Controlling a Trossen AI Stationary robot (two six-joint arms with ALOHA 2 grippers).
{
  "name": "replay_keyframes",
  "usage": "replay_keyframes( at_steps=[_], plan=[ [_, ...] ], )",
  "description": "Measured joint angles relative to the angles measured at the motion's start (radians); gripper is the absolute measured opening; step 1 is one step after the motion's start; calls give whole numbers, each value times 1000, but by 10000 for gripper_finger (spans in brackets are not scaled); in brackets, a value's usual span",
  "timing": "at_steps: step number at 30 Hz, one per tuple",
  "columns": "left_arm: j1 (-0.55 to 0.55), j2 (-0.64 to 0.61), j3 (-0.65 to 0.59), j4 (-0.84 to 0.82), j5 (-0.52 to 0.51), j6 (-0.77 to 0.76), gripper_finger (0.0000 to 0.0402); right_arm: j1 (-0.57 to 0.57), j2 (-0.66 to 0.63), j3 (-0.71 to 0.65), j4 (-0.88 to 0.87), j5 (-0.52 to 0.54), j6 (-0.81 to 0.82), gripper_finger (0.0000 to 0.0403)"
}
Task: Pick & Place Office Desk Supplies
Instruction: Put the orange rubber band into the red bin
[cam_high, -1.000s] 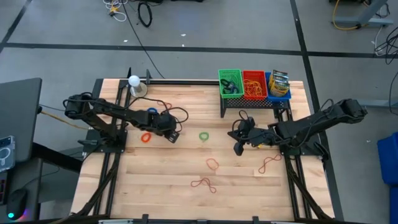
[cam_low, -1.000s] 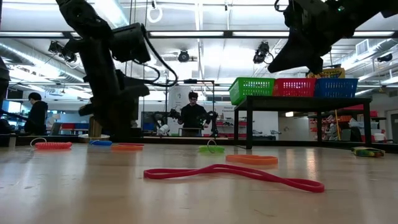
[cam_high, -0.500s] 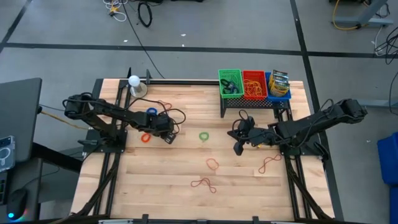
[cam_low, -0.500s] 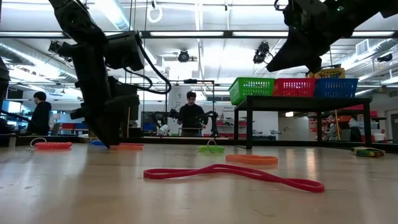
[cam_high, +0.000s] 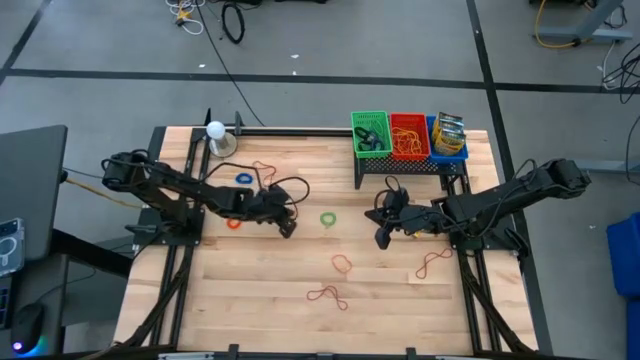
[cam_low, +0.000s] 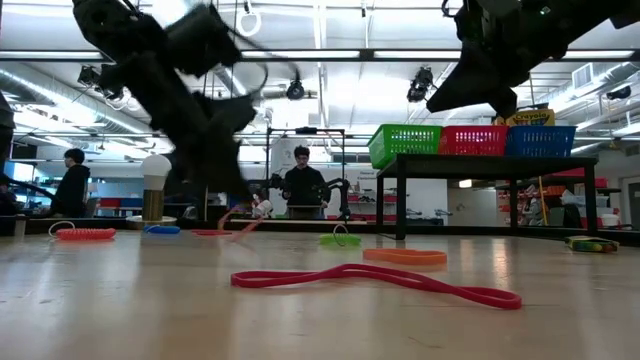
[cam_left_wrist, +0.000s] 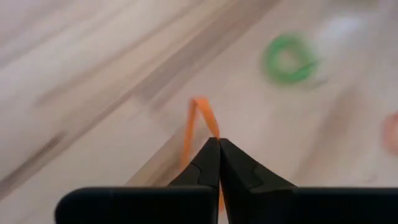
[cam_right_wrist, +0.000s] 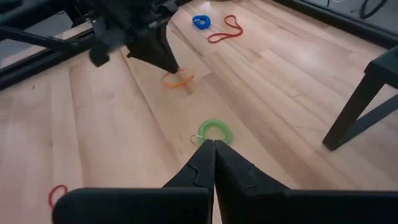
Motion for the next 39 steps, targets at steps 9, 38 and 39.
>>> replay_keyframes(
  at_steps=[9,38,39],
  plan=[
    [-56,34,1,451,-23,130,3,-37,13,0,16,-46,83,16],
    [-56,229,235,553,11,237,6,-132,300,0,402,-154,0,79],
    [-58,229,235,555,4,237,11,-131,295,0,404,-154,1,59]
  ],
)
